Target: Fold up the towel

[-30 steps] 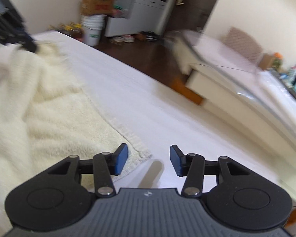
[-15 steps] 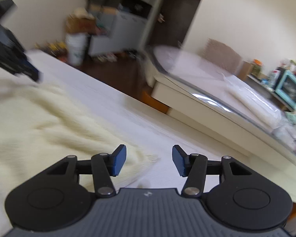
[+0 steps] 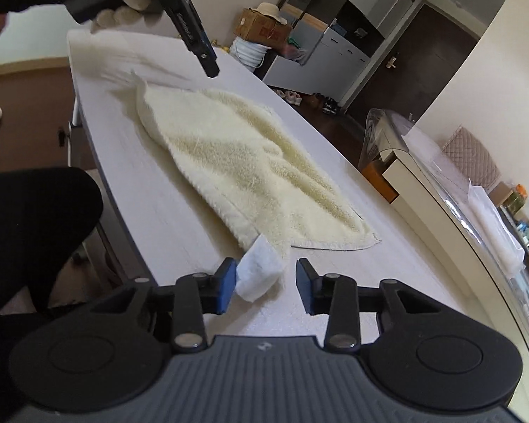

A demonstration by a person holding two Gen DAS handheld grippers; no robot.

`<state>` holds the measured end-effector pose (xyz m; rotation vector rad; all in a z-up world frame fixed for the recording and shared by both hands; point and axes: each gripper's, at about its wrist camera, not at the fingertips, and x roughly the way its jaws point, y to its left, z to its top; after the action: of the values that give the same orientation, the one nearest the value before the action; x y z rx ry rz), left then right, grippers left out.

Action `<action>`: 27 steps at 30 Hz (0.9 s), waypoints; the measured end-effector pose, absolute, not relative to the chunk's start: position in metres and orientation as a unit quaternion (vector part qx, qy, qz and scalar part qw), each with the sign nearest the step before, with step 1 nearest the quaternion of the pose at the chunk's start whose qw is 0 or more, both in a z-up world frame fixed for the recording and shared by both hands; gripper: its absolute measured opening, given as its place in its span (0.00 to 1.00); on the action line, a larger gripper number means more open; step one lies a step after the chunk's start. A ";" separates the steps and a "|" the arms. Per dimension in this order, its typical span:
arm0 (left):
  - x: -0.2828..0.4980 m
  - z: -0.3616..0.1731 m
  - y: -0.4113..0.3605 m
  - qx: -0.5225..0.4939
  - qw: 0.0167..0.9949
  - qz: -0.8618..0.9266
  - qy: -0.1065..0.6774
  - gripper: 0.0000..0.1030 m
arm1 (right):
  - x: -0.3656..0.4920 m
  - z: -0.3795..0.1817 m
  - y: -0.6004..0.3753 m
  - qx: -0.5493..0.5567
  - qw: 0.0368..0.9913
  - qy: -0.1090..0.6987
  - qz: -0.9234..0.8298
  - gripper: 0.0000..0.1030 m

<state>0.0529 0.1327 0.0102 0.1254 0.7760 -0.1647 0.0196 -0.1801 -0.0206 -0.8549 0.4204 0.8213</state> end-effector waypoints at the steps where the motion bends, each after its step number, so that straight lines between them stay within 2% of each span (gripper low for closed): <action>1: 0.050 0.009 0.130 0.062 0.919 -0.086 0.379 0.42 | 0.018 -0.023 -0.179 -0.409 0.808 0.191 0.379 0.37; 3: 0.045 0.007 0.124 0.065 0.917 -0.098 0.382 0.42 | 0.019 -0.025 -0.178 -0.407 0.809 0.192 0.378 0.34; 4: 0.043 0.005 0.121 0.067 0.915 -0.103 0.383 0.42 | 0.020 -0.025 -0.177 -0.408 0.809 0.190 0.378 0.28; 5: 0.042 0.004 0.118 0.070 0.914 -0.105 0.385 0.42 | 0.020 -0.026 -0.176 -0.414 0.807 0.186 0.378 0.17; 7: 0.039 -0.002 0.110 0.077 0.910 -0.114 0.391 0.42 | 0.018 -0.028 -0.174 -0.431 0.801 0.175 0.376 0.06; 18: -0.011 -0.010 0.091 0.138 0.886 -0.132 0.423 0.42 | -0.033 -0.010 -0.184 -0.517 0.761 0.118 0.373 0.06; 27: -0.038 0.004 0.099 0.122 0.899 -0.101 0.409 0.43 | -0.055 -0.013 -0.180 -0.562 0.735 0.082 0.371 0.06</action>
<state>-0.0381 0.0993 0.0042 0.2532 0.8468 -0.2101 -0.0549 -0.1805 -0.0129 -1.2345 0.1801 0.8144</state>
